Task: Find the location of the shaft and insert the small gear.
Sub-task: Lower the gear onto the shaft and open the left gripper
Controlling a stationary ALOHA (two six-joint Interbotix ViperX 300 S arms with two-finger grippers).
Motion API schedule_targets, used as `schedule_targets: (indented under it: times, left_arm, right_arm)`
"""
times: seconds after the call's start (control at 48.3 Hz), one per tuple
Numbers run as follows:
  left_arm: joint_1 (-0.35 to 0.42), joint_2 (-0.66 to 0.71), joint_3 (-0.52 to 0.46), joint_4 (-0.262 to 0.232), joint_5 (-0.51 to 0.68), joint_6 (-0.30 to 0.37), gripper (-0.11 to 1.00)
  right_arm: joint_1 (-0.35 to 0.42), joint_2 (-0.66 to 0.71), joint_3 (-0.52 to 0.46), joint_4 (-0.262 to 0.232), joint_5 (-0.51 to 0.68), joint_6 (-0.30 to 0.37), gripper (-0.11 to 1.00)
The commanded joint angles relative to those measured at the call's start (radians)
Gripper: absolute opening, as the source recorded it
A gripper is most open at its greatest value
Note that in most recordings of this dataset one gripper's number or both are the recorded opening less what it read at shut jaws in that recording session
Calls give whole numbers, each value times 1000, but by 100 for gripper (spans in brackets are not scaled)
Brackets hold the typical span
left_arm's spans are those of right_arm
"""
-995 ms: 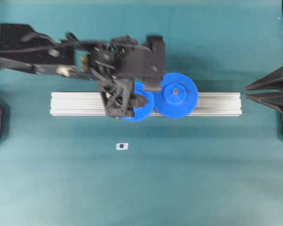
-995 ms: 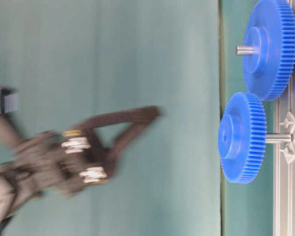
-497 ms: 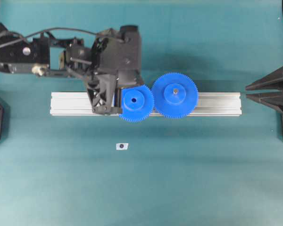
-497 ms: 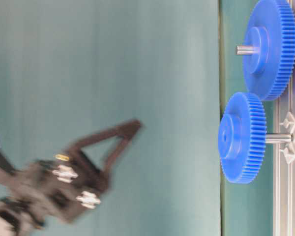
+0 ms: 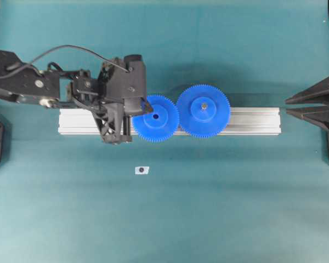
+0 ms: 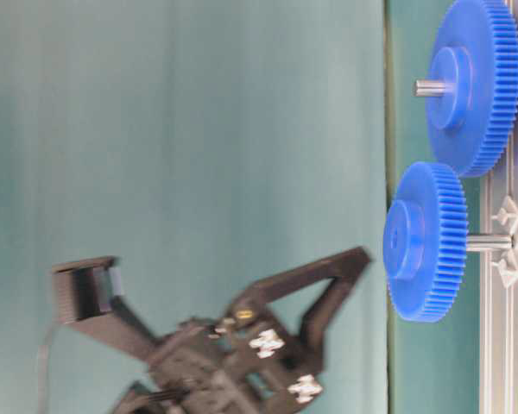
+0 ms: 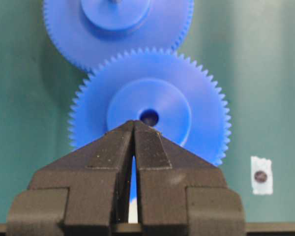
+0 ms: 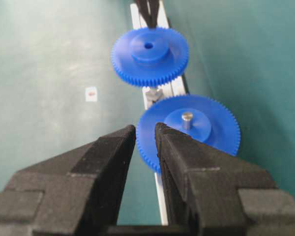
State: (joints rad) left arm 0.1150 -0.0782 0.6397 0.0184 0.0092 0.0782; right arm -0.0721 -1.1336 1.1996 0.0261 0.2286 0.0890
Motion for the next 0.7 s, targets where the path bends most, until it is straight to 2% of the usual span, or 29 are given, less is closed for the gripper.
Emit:
schedule_targets:
  times: [0.0,0.124,0.311,0.435,0.684]
  left_arm:
    - [2,5,-9,3,-17,-25,1]
    - [0,11,-15,3,-17,-54,1]
    - [0,-32,-18,3,-15,-55,1]
    - [0,-41,18,3,-12,-74,1]
    - [-21,-2,34,3,-17,-143,1]
  right_arm:
    - [-3,8,-8,-2,-11,9,37]
    - [-2,8,-8,-2,-11,9,37]
    - [-3,8,-11,-2,-11,17,37]
    - [-2,8,-11,-2,-11,17,37]
    - [-2,8,-8,-2,-11,17,37]
